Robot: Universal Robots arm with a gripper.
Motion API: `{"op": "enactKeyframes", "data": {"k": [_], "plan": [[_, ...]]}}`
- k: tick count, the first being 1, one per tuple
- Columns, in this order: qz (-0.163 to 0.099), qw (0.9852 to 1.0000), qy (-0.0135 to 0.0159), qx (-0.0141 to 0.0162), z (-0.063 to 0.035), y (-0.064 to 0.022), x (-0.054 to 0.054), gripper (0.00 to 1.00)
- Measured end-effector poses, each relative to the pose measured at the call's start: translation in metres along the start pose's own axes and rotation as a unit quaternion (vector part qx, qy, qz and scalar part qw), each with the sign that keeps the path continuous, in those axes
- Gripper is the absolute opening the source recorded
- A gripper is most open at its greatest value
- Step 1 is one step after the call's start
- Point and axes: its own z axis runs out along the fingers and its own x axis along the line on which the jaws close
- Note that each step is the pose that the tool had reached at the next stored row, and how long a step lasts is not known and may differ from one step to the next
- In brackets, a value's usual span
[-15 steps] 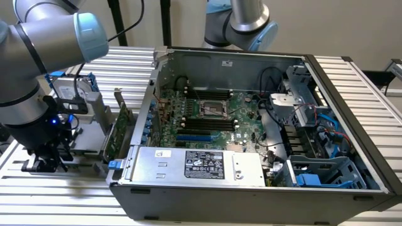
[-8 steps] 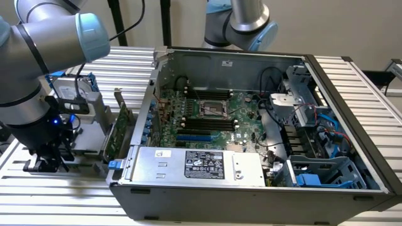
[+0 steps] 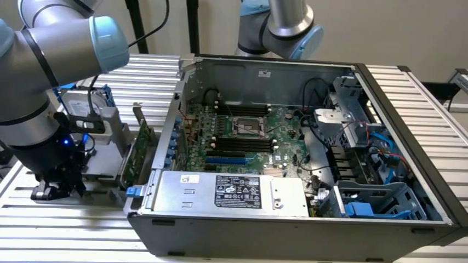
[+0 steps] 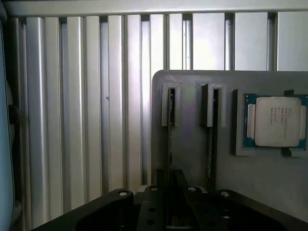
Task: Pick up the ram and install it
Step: 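Pick up the ram and move it above insertion slot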
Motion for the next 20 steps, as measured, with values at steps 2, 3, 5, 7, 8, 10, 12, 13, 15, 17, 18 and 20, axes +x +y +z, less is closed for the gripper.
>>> {"op": "enactKeyframes", "data": {"k": [2,3,5,7,8,10,12,13,15,17,18,20], "plan": [[0.0,1.0,0.0,0.0,0.0002,0.0,0.0,0.21],[0.0,1.0,0.0,0.0,0.0002,-0.0001,0.0,0.21],[0.0,1.0,-0.0001,0.0001,0.0006,-0.0001,0.0,0.21],[0.0,1.0,-0.0001,0.0001,0.001,-0.0001,0.0,0.21],[0.0,1.0,-0.0001,0.0001,0.0013,-0.0001,0.0,0.21],[0.0,1.0,-0.0001,0.0001,0.0017,0.0001,0.0,0.21],[0.0,1.0,-0.0001,0.0001,0.0022,0.0005,-0.0002,0.21],[0.0,1.0,-0.0001,0.0001,0.0024,0.0009,-0.0002,0.21],[0.0,1.0,-0.0001,0.0001,0.0028,0.0013,-0.0002,0.21],[0.0,1.0,-0.0001,0.0001,0.003,0.0016,-0.0002,0.21],[0.0,1.0,0.0,0.0,0.003,0.0017,-0.0002,0.21],[0.0,1.0,-0.0002,0.0,0.0032,0.0018,-0.0002,0.19]]}}
